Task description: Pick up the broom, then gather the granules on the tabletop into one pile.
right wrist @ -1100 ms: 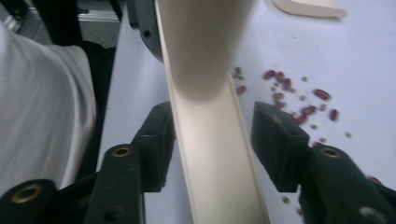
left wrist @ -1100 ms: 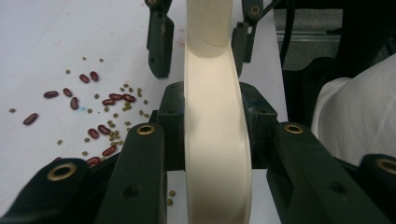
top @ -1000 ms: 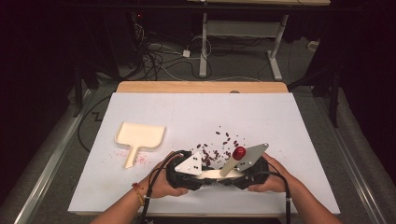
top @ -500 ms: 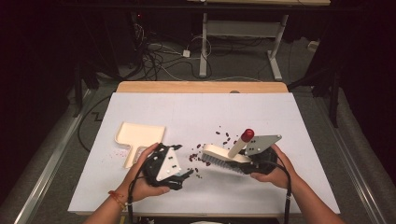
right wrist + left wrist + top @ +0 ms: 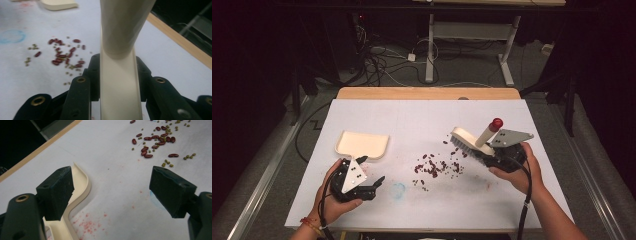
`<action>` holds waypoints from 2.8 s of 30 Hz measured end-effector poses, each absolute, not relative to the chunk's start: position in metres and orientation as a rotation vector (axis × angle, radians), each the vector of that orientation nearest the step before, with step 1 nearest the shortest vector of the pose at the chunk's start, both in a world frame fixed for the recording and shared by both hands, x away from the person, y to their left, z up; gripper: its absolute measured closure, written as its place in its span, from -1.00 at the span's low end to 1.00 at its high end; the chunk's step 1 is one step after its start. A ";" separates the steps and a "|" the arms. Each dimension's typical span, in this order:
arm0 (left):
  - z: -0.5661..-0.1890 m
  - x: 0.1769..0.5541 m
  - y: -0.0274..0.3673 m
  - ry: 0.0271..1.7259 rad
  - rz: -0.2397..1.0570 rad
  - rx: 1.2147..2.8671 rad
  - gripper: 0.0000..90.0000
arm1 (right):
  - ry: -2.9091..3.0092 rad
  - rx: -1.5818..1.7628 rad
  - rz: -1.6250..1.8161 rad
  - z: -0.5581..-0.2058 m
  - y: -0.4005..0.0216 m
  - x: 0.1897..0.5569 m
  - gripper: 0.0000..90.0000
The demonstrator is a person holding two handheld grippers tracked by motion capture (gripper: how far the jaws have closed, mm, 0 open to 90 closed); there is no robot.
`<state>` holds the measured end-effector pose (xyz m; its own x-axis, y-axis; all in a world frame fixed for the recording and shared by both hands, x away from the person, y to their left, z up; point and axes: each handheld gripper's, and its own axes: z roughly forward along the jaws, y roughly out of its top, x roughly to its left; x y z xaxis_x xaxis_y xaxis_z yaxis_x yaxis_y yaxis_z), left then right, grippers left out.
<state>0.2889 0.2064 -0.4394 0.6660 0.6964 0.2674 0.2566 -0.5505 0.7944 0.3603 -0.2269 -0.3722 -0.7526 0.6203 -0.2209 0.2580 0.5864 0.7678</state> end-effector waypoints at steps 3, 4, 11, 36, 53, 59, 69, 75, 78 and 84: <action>-0.445 0.290 0.209 0.758 0.716 2.124 -0.58 | 2.303 0.749 0.998 -0.372 -0.238 0.367 0.49; -0.445 0.290 0.209 0.758 0.721 2.124 -0.58 | 2.286 0.758 0.977 -0.372 -0.240 0.369 0.49; -0.448 0.294 0.209 0.771 0.701 2.115 -0.58 | 2.212 0.794 0.839 -0.381 -0.243 0.398 0.49; -0.456 0.291 0.202 0.752 0.713 2.207 -0.58 | 2.263 0.702 0.670 -0.442 -0.169 0.448 0.49; -0.455 0.291 0.204 0.743 0.711 2.214 -0.58 | 2.360 0.533 0.781 -0.440 -0.128 0.400 0.49; -0.456 0.291 0.205 0.742 0.705 2.214 -0.58 | 2.379 0.458 0.766 -0.440 -0.117 0.388 0.49; -0.456 0.291 0.205 0.738 0.699 2.222 -0.58 | 2.399 0.424 0.813 -0.430 -0.125 0.381 0.50; -0.455 0.291 0.205 0.744 0.691 2.217 -0.58 | 2.366 0.450 0.854 -0.419 -0.134 0.390 0.50; -0.456 0.293 0.204 0.752 0.666 2.218 -0.58 | 2.336 0.447 0.898 -0.412 -0.139 0.401 0.50; -0.456 0.295 0.206 0.765 0.646 2.202 -0.58 | 2.321 0.379 0.899 -0.412 -0.125 0.433 0.49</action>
